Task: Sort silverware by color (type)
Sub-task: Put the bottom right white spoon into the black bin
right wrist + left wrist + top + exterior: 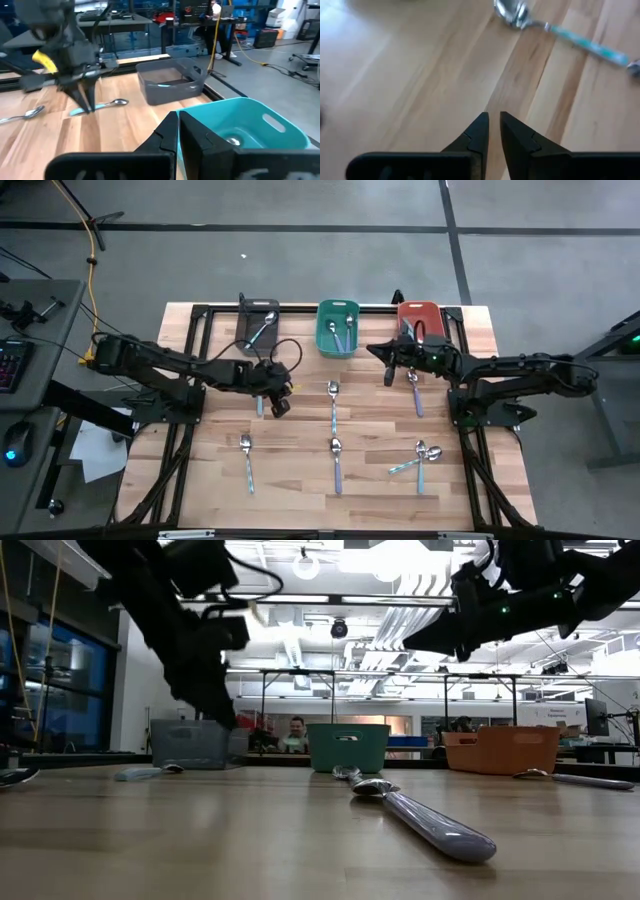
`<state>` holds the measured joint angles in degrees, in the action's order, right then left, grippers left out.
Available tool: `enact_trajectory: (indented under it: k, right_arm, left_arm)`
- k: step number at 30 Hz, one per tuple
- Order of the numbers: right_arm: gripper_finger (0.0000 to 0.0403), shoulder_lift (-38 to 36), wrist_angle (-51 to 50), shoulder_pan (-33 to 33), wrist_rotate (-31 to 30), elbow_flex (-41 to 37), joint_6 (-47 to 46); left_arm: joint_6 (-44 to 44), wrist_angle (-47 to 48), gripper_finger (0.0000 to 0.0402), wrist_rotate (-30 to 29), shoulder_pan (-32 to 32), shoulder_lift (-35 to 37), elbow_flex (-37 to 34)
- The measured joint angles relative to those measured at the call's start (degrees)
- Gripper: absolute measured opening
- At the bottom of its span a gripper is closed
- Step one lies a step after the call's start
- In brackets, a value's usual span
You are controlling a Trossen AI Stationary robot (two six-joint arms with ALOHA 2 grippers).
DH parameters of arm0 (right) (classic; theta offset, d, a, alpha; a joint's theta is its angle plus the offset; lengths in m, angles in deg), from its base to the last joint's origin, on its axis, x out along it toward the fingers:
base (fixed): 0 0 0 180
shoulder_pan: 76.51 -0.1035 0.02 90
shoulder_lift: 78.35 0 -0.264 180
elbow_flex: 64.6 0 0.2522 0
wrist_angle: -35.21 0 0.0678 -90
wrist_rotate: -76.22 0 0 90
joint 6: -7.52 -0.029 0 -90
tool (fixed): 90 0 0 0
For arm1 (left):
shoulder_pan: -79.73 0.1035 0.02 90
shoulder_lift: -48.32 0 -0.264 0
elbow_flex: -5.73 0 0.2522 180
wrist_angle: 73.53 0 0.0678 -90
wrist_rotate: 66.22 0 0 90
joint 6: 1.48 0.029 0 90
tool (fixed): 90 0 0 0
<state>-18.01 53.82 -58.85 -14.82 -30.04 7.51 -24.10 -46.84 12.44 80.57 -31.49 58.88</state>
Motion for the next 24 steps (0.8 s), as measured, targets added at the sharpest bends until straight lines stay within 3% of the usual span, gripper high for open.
enact_trajectory:
  k: [10,13,19,21,24]
  right_arm:
    - [0.0000,0.0,-0.8,-0.4,-0.2,0.0,2.2]
    - [0.0000,0.0,-2.2,-0.4,-0.2,0.7,2.2]
    - [0.0000,0.0,-12.6,-0.6,-0.1,4.4,1.4]
    - [0.0000,0.0,-16.7,-1.1,-0.8,5.9,0.2]
    - [0.0000,0.0,-23.5,-4.0,-3.6,7.6,-1.0]
  left_arm:
    - [-4.1,0.9,0.0065,-2.3,1.0,4.0,-0.4]
    - [-2.8,-9.4,0.0052,-2.3,0.9,3.7,-4.3]
    - [1.8,-39.5,0.0007,5.6,3.3,3.6,-15.9]
    - [3.9,-44.0,0.0003,8.6,4.9,3.6,-17.5]
    - [6.5,-43.5,0.0002,11.4,7.0,3.6,-17.6]
